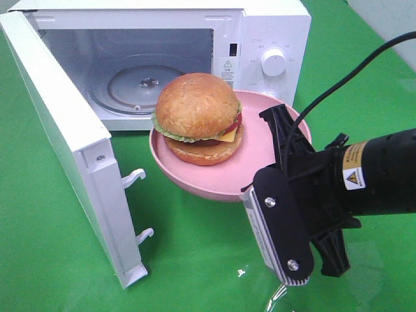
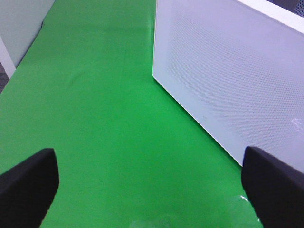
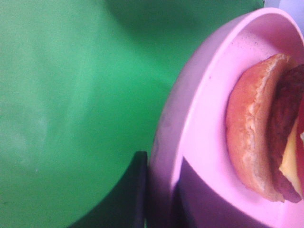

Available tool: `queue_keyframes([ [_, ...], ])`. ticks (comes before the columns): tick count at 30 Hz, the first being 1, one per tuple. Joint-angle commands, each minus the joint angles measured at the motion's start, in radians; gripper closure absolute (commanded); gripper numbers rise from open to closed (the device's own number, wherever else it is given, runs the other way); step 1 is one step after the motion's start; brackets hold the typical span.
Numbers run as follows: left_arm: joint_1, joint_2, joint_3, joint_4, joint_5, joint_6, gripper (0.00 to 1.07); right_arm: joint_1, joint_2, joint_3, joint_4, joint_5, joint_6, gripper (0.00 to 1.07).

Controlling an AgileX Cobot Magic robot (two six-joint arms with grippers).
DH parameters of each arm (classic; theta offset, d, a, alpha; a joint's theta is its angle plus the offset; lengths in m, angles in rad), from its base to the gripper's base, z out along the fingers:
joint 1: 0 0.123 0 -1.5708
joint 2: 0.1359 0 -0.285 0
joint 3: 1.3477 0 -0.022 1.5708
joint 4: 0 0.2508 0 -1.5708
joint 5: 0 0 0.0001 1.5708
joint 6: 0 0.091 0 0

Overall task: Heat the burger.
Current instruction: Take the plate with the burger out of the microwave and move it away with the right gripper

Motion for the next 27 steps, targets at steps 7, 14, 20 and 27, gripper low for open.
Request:
queue_keyframes([
  [7, -0.007, -0.004, 0.004, -0.006, 0.001, -0.005, 0.1, 0.003, -0.161, 0.05, -0.168, 0.057, 0.159, 1.07],
  [14, -0.007, -0.004, 0.004, -0.006, 0.001, -0.005, 0.1, 0.003, -0.271, 0.065, -0.296, 0.184, 0.323, 1.07],
  [20, -0.007, -0.004, 0.004, -0.006, 0.001, -0.005, 0.1, 0.003, -0.372, 0.065, -0.395, 0.299, 0.466, 1.07],
  [27, -0.007, -0.004, 0.004, -0.006, 0.001, -0.005, 0.1, 0.003, -0.402, 0.065, -0.478, 0.457, 0.618, 1.07],
])
